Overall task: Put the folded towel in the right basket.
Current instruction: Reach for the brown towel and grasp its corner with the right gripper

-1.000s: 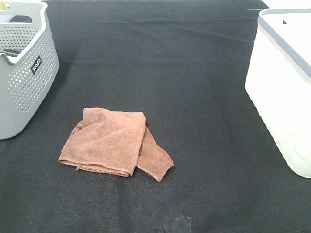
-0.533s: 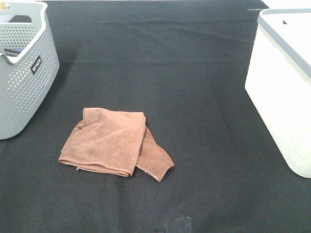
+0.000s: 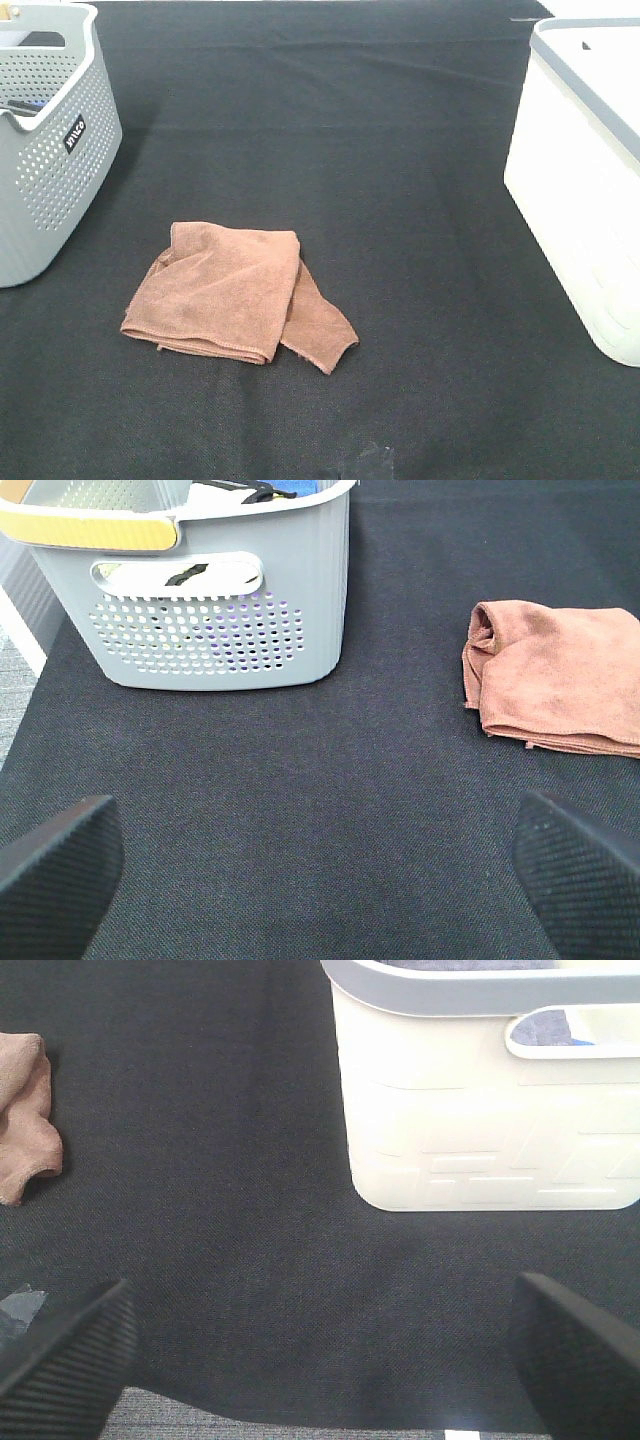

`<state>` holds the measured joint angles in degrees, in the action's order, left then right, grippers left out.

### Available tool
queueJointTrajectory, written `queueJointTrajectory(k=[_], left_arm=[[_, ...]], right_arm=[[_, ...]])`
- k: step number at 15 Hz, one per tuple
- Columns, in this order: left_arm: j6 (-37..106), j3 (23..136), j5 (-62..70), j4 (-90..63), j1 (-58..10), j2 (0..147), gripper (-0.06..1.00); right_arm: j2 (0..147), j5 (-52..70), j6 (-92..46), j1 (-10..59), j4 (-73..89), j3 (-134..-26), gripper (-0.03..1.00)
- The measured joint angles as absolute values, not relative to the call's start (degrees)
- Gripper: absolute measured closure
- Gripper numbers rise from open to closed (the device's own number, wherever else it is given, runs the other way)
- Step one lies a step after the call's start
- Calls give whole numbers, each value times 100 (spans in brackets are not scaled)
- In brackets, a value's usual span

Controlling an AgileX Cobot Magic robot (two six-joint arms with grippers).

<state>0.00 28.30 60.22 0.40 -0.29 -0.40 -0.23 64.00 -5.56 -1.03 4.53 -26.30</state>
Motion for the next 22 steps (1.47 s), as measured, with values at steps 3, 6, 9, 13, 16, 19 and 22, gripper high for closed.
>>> queueJointTrajectory(k=[3, 6, 9, 13, 16, 19, 22], left_arm=[[0, 2830, 6022, 40, -29, -40, -5], [0, 2830, 6022, 40, -29, -40, -5], [0, 2830, 6022, 40, -29, -40, -5], [0, 2830, 6022, 40, -29, -40, -5], [0, 2830, 6022, 40, -29, -40, -5], [0, 2830, 6022, 40, -29, -40, -5], [0, 2830, 6022, 40, -29, -40, -5]], right_arm=[[-23, 6400, -556, -103, 453, -2630, 0], [-23, 6400, -556, -103, 453, -2630, 0], [-23, 6400, -556, -103, 453, -2630, 0], [-23, 6400, -556, -103, 453, -2630, 0], [-23, 6400, -556, -103, 453, -2630, 0], [-23, 6400, -556, -103, 453, -2630, 0], [-23, 6400, -556, -103, 453, -2630, 0]])
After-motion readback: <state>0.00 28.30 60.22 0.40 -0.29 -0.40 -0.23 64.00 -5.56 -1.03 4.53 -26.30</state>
